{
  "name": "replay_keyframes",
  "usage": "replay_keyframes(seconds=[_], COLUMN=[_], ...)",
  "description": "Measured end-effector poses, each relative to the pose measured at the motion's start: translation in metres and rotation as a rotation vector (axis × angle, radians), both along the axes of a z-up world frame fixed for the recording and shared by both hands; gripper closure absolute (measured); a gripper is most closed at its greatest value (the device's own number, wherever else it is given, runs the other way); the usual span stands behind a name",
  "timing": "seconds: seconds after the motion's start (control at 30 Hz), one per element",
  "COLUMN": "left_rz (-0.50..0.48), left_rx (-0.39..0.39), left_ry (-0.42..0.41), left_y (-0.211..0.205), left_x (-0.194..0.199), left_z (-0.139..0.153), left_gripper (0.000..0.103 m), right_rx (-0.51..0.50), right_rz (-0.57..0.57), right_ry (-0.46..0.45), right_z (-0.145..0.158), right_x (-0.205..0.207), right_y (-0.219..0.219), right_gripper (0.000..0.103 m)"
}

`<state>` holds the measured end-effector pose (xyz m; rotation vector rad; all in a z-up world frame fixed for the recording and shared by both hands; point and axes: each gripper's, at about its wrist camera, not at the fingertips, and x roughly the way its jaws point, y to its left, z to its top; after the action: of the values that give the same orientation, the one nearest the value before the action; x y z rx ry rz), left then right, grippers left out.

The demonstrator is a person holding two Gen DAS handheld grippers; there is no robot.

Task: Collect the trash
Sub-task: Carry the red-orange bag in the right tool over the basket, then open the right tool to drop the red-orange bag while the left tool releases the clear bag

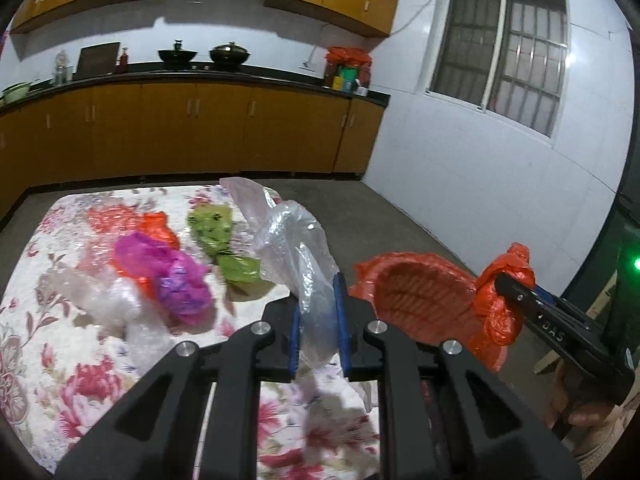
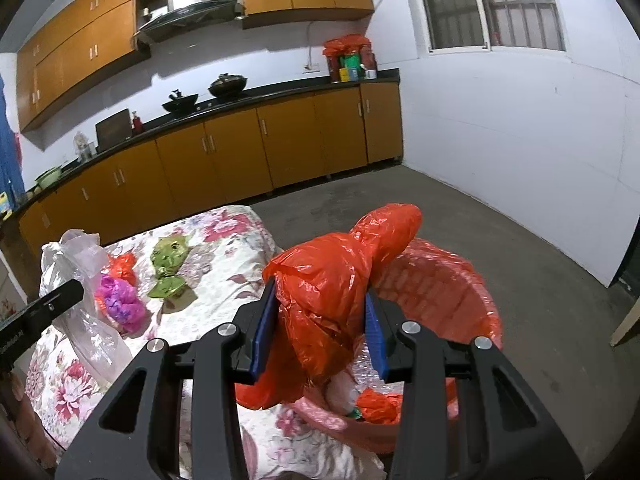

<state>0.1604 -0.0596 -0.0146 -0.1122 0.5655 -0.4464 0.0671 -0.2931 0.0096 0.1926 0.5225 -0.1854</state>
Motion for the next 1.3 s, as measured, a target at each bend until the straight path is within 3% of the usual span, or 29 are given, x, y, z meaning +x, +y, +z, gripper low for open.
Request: replay_keyframes(seconds=[0.63, 1.1, 1.3], left_rz=[-0.198, -0.267, -0.266], left_rx=[-0.043, -0.072, -0.06], left_ry=[0.037, 0.083, 0.115], left_y=[-0.091, -0.13, -0.142], left_x=[0.026, 0.046, 0.054], left_z=[-0.007, -0.021, -0.034], left_gripper=[0.087, 0.087, 0.068], right_rx=[0.028, 0.079, 0.122], right_rz=[-0.089, -0.121, -0.133], right_ry=[-0.029, -0.047, -0.06], right_z=[0.003, 0.004, 0.001], right_x=[0.001, 0.012, 0.013], right_y=[-0.045, -0.07, -0.082], right_gripper=[0.063, 0.062, 0.046])
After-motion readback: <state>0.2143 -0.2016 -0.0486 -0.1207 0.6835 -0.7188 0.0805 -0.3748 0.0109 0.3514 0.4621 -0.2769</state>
